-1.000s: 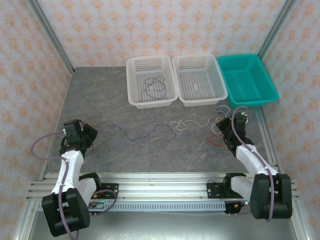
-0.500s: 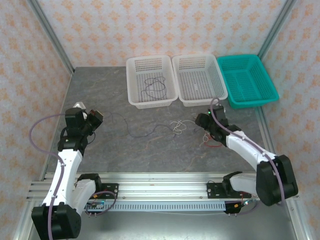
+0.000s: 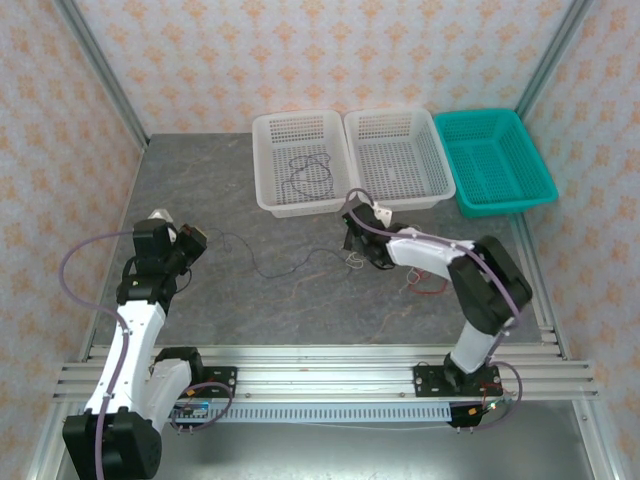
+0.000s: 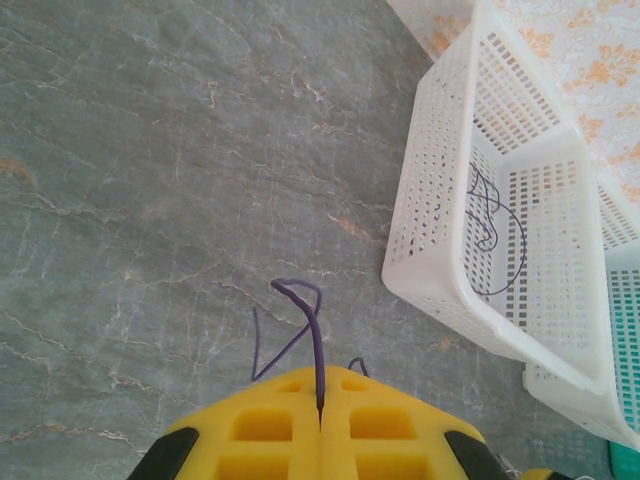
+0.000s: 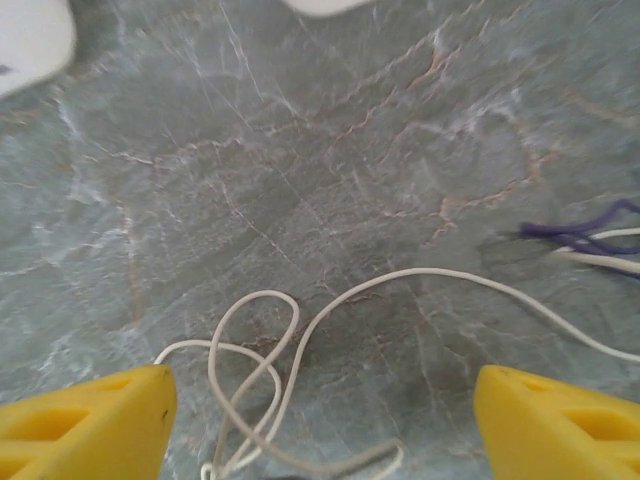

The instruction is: Untangle the cables

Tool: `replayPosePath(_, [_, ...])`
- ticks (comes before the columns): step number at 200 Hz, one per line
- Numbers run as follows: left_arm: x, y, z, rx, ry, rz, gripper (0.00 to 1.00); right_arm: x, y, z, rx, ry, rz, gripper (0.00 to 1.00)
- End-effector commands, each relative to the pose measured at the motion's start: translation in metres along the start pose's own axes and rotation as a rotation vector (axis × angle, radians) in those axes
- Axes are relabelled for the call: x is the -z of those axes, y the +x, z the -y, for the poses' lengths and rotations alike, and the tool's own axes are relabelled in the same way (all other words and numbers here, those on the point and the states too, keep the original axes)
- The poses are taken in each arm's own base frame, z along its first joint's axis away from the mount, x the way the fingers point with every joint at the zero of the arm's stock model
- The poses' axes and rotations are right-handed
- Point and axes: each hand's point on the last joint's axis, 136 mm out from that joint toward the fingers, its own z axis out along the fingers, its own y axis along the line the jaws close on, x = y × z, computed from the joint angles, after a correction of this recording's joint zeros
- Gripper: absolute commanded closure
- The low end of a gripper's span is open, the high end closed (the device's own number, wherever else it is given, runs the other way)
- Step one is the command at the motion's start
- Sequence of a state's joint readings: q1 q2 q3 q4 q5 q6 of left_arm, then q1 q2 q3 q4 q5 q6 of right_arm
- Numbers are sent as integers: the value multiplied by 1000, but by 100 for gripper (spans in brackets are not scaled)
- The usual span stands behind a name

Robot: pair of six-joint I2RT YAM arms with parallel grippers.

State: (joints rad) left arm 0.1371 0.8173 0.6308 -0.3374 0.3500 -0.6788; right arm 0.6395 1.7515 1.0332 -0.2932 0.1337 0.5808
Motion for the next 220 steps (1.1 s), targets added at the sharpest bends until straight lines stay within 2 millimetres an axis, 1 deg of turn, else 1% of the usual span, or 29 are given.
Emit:
replayPosePath(1, [2, 1, -8, -40, -38, 15, 100, -3, 10, -10, 36, 26, -50, 19])
replayPosePath(10, [-1, 2, -11, -40, -48, 12, 100, -9, 18, -10, 73, 54, -68, 21])
replayPosePath(20, [-4, 2, -12, -38, -55, 7, 100, -15, 24, -4, 105, 109, -78, 28])
replayPosePath(32, [-8, 2, -15, -33, -68, 5, 100, -21, 30, 9, 125, 172, -79, 42])
replayPosePath(42, [-8, -1, -17, -30, -87, 15, 100, -24, 31, 21, 136, 219, -60, 53])
replayPosePath(45, [-8, -2, -19, -29, -97, 22, 100, -25, 32, 24, 139, 230, -58, 58])
replayPosePath(46, [-7, -3, -19, -29, -100, 26, 100, -25, 32, 25, 141, 235, -56, 61])
replayPosePath(47, [-7, -4, -20, -27, -105, 29, 100, -25, 32, 25, 141, 235, -56, 61])
replayPosePath(49, [-7, -5, -22, -25, -116, 34, 100, -25, 33, 27, 142, 240, -59, 68])
replayPosePath(52, [-6, -7, -24, -21, -131, 46, 100, -25, 33, 30, 143, 247, -59, 74])
replayPosePath(61, [-1, -15, -32, -7, -179, 76, 100, -24, 32, 38, 133, 262, -57, 87])
replayPosePath(63, [0, -17, -34, -3, -187, 84, 100, -24, 32, 40, 131, 262, -56, 91])
replayPosePath(73, [4, -28, -40, 29, -207, 110, 100, -23, 31, 50, 101, 266, -57, 99])
replayPosePath(92, [11, -48, -48, 114, -202, 153, 100, -20, 24, 75, -8, 247, -57, 100])
replayPosePath(104, [16, -60, -51, 144, -212, 180, 100, -17, 20, 95, -80, 245, -52, 100])
replayPosePath(121, [25, -76, -49, 156, -225, 213, 100, -9, 12, 120, -159, 252, -22, 100])
replayPosePath(133, [32, -88, -46, 158, -230, 238, 100, -7, 9, 128, -227, 207, -10, 100])
replayPosePath(149, [42, -104, -39, 158, -230, 273, 100, 1, 3, 137, -269, 205, 20, 100])
replayPosePath(164, [51, -118, -31, 161, -226, 306, 100, 4, 0, 138, -281, 193, 27, 100])
replayPosePath(184, [64, -137, -24, 165, -229, 354, 100, 5, 2, 144, -313, 179, 27, 100])
replayPosePath(190, [66, -141, -18, 165, -208, 362, 100, 5, 3, 143, -319, 166, 22, 100])
replayPosePath(198, [66, -146, -6, 160, -150, 359, 100, 6, 2, 141, -313, 142, 24, 100])
replayPosePath(202, [64, -148, 2, 158, -109, 352, 100, 5, 2, 136, -305, 115, 18, 100])
replayPosePath(220, [57, -152, 49, 144, 118, 283, 100, 4, 5, 111, -270, -11, -32, 100])
